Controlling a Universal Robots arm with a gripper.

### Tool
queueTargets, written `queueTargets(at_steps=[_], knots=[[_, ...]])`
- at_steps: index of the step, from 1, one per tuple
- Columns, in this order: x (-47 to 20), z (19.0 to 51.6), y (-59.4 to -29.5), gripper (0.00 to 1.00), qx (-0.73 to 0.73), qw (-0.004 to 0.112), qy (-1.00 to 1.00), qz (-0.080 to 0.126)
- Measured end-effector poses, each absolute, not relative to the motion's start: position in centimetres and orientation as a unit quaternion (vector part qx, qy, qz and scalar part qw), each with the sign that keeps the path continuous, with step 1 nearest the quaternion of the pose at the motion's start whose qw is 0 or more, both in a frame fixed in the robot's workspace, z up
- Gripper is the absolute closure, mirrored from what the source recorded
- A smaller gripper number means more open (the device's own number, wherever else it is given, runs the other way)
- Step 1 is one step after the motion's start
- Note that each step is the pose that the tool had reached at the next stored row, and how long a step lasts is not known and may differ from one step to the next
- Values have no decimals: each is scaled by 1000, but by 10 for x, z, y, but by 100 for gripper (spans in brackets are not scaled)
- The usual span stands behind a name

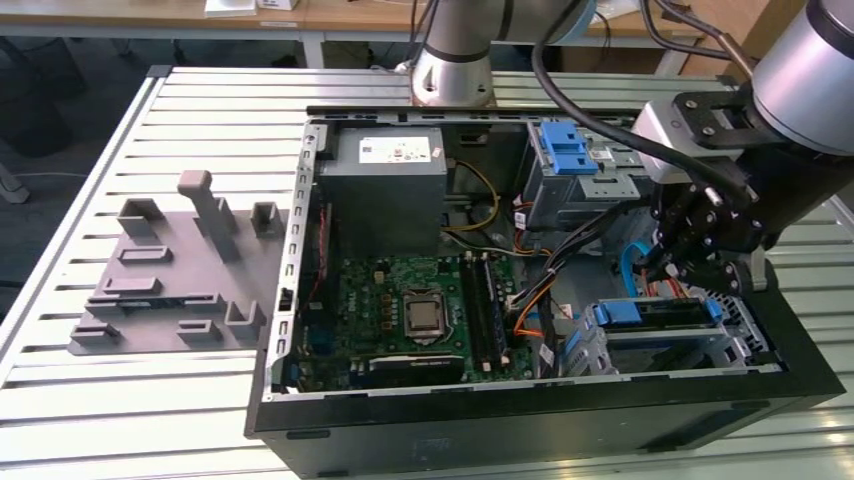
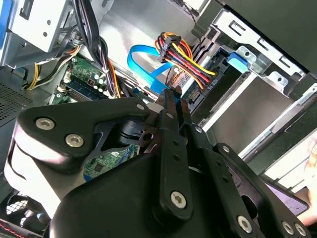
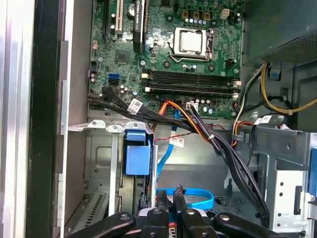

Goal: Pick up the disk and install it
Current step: 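Insert the second disk wire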

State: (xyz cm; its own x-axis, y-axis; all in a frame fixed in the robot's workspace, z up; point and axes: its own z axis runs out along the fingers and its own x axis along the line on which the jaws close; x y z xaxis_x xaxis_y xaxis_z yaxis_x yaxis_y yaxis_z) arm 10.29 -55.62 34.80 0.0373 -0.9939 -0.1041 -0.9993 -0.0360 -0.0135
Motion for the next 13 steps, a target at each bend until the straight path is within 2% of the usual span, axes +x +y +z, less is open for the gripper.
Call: queueTargets(at_steps=[13], knots=[[103,344,-565,84,-716,43,696,34]])
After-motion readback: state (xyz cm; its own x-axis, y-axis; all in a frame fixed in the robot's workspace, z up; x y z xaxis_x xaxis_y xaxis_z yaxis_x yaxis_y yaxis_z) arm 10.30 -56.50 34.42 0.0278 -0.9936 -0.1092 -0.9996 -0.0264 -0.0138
